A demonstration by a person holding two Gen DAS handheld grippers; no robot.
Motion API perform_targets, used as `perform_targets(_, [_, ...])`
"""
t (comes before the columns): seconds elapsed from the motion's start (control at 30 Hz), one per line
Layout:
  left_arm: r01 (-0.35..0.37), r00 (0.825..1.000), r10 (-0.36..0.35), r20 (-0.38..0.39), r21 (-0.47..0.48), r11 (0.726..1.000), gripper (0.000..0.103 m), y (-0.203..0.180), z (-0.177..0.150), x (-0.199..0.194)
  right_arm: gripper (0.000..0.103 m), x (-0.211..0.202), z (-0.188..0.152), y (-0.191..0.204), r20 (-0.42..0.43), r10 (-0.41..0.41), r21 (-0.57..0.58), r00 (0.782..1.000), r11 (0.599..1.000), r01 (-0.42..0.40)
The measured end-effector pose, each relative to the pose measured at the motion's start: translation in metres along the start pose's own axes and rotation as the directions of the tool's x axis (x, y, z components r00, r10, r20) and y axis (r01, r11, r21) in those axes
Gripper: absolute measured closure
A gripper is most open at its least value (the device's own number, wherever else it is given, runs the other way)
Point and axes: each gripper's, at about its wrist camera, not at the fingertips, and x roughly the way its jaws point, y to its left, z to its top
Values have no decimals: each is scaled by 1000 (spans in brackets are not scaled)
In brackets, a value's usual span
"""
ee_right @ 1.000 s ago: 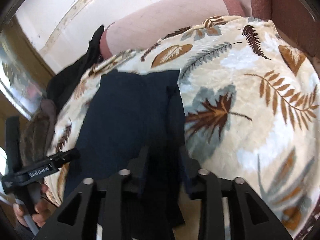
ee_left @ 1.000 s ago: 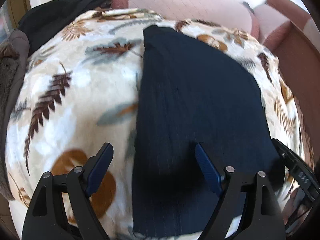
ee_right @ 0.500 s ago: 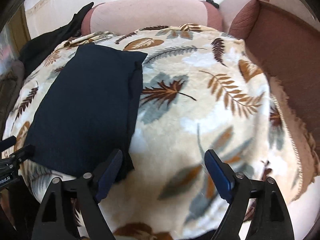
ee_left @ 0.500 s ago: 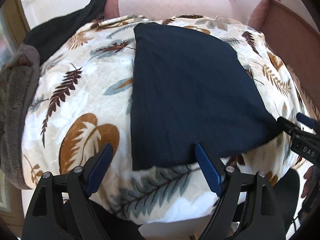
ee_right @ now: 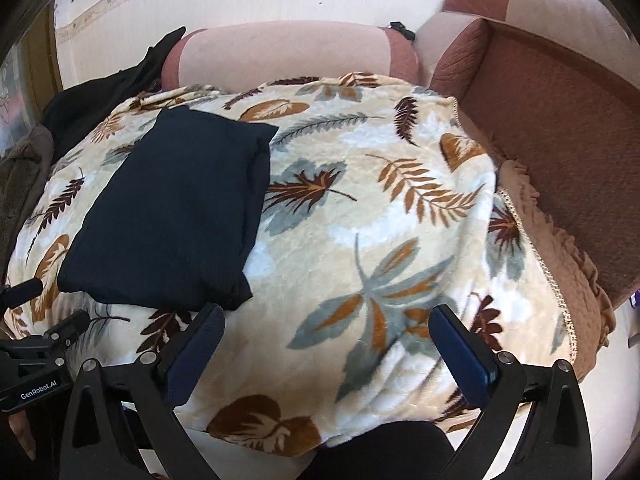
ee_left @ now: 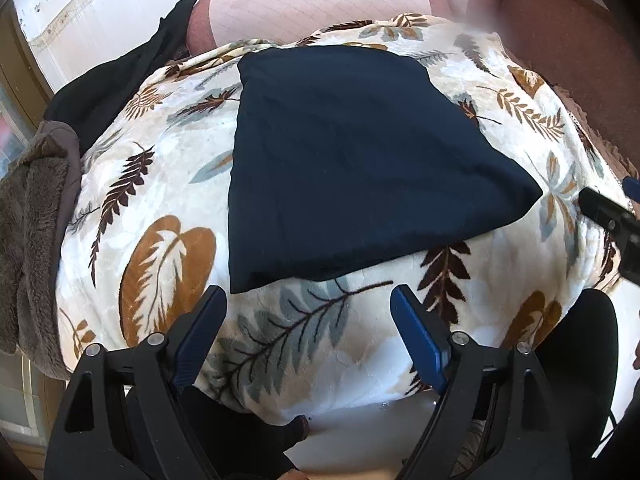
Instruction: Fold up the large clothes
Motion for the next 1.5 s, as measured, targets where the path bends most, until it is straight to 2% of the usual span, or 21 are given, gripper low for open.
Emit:
perform_targets(0.47, [53,999,-53,-1,12,999,19,-12,-2,-7,0,-9,-2,-9,27,-15,23,1000,1000,14])
perform_targets(0.67, [89,996,-89,6,-6,996,19,-16,-2,-12,0,-7,-3,-11,13,0,37,1000,999,0])
perform_targets(1.17, [99,995,-99,34,1,995,19,-26,2,-18,0,-1,-5,-19,-6,9,66,1000,998,-9])
perform_targets(1.5, [156,988,-156,20,-24,987,19,-30,7,-17,0,5,-7,-22,-25,14,76,1000,997,-12])
